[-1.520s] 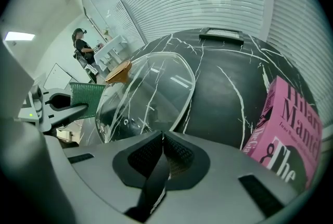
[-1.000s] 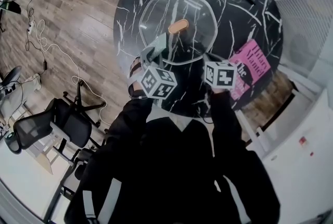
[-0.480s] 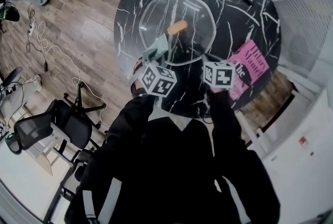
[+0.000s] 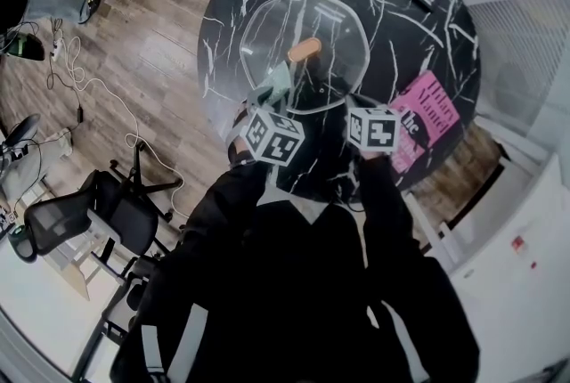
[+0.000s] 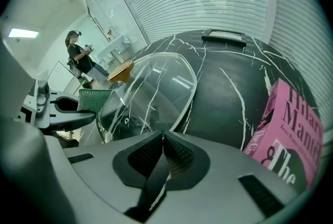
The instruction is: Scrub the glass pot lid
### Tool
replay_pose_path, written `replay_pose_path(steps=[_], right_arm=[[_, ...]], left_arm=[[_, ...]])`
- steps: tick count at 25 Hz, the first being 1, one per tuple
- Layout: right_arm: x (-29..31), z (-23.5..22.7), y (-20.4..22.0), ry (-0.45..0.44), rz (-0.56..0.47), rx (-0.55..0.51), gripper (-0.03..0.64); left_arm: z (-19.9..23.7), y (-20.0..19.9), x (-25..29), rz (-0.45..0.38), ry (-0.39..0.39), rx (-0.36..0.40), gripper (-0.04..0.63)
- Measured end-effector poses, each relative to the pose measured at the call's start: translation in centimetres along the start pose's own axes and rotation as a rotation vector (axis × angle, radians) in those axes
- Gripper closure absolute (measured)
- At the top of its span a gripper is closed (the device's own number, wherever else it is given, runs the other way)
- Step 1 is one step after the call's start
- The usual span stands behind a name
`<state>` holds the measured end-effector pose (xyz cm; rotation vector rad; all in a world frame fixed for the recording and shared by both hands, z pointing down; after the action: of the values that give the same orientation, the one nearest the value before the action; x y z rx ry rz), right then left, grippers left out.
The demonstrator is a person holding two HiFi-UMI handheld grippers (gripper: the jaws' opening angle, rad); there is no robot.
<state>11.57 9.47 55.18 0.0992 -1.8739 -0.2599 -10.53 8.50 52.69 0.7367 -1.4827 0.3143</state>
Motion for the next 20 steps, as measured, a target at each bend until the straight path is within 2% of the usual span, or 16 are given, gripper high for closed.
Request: replay_pose_path(steps=[12, 20], right_arm=[[-0.1, 0.1, 0.0, -0.015, 0.006, 0.0, 0.603], [0.0, 0.5, -0.1, -0.045, 0.005, 0.01, 0.603]], left_arm=[[-1.0, -0.4, -0.3, 0.016, 0.037, -0.03, 0.526], [-2.6, -0.7, -0.3, 0.012, 0.06, -0.004, 0.526]])
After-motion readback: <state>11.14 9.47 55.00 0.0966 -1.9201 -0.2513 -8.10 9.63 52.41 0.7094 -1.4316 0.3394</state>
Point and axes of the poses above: the fingertips, and each gripper's own axes: x forward along the fingers, z to its left, y out of its underside, the point moved 9 cm from there along -x, backward along the fingers, and after that the axes turned 4 degrees about z, right-handed, at the moved point
